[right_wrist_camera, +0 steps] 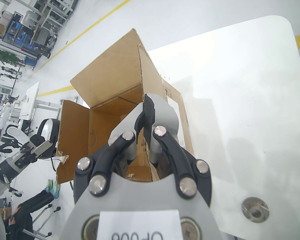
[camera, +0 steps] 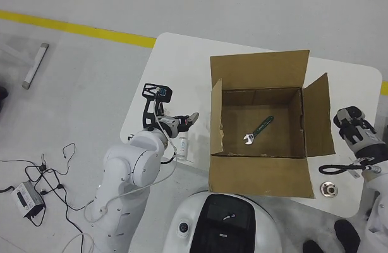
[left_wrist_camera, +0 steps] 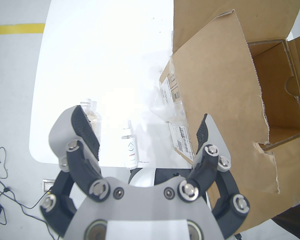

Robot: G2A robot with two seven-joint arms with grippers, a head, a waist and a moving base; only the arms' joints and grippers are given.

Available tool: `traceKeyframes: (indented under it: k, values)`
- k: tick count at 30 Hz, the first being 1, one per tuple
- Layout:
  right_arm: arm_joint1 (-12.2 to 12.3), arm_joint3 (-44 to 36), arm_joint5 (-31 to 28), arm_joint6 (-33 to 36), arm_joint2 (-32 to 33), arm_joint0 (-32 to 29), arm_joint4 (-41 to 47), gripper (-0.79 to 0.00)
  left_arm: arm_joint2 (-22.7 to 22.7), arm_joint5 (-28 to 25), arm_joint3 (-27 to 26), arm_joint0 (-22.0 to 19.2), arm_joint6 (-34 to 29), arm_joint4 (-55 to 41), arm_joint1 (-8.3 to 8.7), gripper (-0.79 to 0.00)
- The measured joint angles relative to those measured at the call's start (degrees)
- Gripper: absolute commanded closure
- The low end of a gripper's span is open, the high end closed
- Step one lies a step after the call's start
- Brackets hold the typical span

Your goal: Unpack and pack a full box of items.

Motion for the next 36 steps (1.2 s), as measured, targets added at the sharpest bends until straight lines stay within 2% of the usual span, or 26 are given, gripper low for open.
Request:
traceKeyframes:
  k: [9, 15, 21, 25, 29, 36]
  values:
    - [0.63, 0.00, -1.40, 0.83, -3.66, 2.99, 2.34, 0.000, 0.00, 0.00, 0.00, 0.00, 0.00, 0.00, 0.00, -0.785]
    - [1.03, 0.00, -2.24, 3.08, -9.26, 6.29, 3.30, 0.000, 0.00, 0.00, 0.00, 0.00, 0.00, 0.00, 0.00, -0.785]
    - [1.36, 0.00, -0.04, 5.48, -17.60, 6.79, -3.51, 0.000, 0.00, 0.00, 0.00, 0.00, 0.00, 0.00, 0.00, -0.785]
    - [1.67, 0.00, 2.74, 9.19, -22.93, 5.20, -12.07, 0.000, 0.00, 0.00, 0.00, 0.00, 0.00, 0.00, 0.00, -0.785]
    - [1.80, 0.81, 6.92, 10.84, -25.39, 3.63, -19.52, 0.000, 0.00, 0.00, 0.00, 0.00, 0.00, 0.00, 0.00, -0.785]
    - [1.52, 6.59, 11.09, 9.96, -27.51, 6.76, -23.64, 0.000, 0.00, 0.00, 0.00, 0.00, 0.00, 0.00, 0.00, -0.785]
